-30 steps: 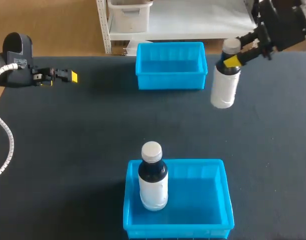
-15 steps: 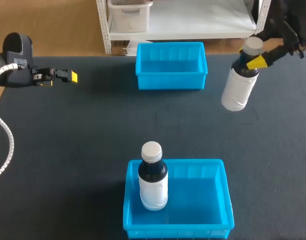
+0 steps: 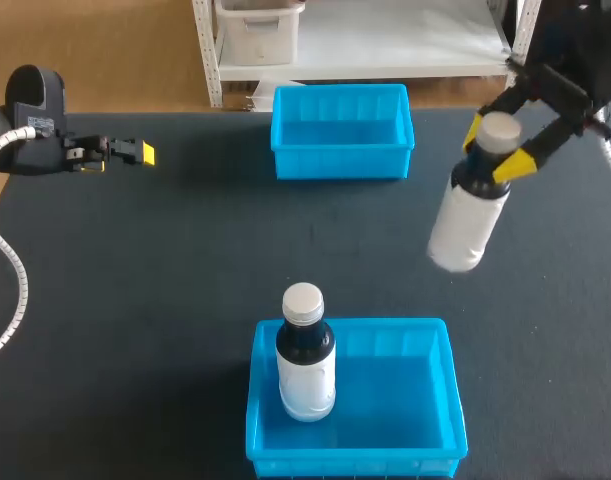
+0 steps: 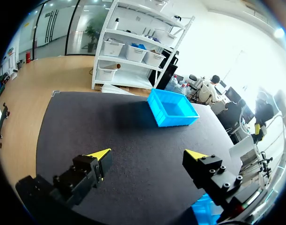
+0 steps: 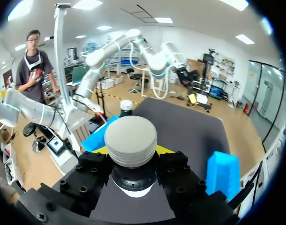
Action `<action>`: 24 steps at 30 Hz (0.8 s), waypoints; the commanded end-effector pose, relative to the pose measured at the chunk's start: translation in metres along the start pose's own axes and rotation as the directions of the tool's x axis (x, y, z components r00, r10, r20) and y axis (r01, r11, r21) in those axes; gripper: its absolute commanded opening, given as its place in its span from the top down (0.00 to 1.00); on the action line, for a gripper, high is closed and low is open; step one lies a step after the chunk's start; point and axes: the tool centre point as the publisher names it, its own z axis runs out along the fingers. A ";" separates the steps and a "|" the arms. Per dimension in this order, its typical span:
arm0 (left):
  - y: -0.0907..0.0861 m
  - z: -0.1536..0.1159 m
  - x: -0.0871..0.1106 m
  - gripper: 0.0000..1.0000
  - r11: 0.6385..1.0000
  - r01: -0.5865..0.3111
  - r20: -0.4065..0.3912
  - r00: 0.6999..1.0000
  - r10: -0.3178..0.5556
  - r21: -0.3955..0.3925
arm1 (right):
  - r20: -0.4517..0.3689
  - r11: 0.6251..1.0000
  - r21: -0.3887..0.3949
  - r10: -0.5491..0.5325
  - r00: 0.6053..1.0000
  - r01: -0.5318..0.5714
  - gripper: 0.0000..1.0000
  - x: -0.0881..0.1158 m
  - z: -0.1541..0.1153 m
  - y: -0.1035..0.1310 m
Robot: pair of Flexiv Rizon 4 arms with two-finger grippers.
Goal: Pick up the bottle, and place it in the far bin if it is heavy, or in the near bin if it is light.
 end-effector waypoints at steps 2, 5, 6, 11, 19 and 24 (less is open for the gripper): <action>0.000 0.000 0.000 0.00 1.000 0.000 0.000 1.000 0.000 0.000 | 0.028 0.993 -0.105 -0.047 0.999 0.049 1.00 -0.016 0.025 0.017; 0.000 0.000 0.000 0.00 1.000 0.000 0.000 1.000 0.000 0.000 | 0.049 0.986 -0.152 -0.065 0.997 0.072 1.00 -0.023 0.034 0.029; 0.000 0.000 0.000 0.00 1.000 0.000 0.000 1.000 0.000 0.000 | 0.055 0.984 -0.162 -0.068 0.996 0.076 1.00 -0.024 0.036 0.031; 0.000 0.000 0.000 0.00 1.000 0.000 0.000 1.000 0.000 0.000 | 0.071 0.974 -0.206 -0.079 0.994 0.093 1.00 -0.029 0.050 0.046; 0.000 0.000 0.000 0.00 1.000 0.000 0.000 1.000 0.000 0.000 | 0.085 0.960 -0.259 -0.091 0.992 0.110 1.00 -0.038 0.073 0.068; 0.000 0.000 0.000 0.00 1.000 0.000 0.000 1.000 0.000 0.000 | 0.081 0.955 -0.274 -0.099 0.992 0.117 1.00 -0.044 0.092 0.081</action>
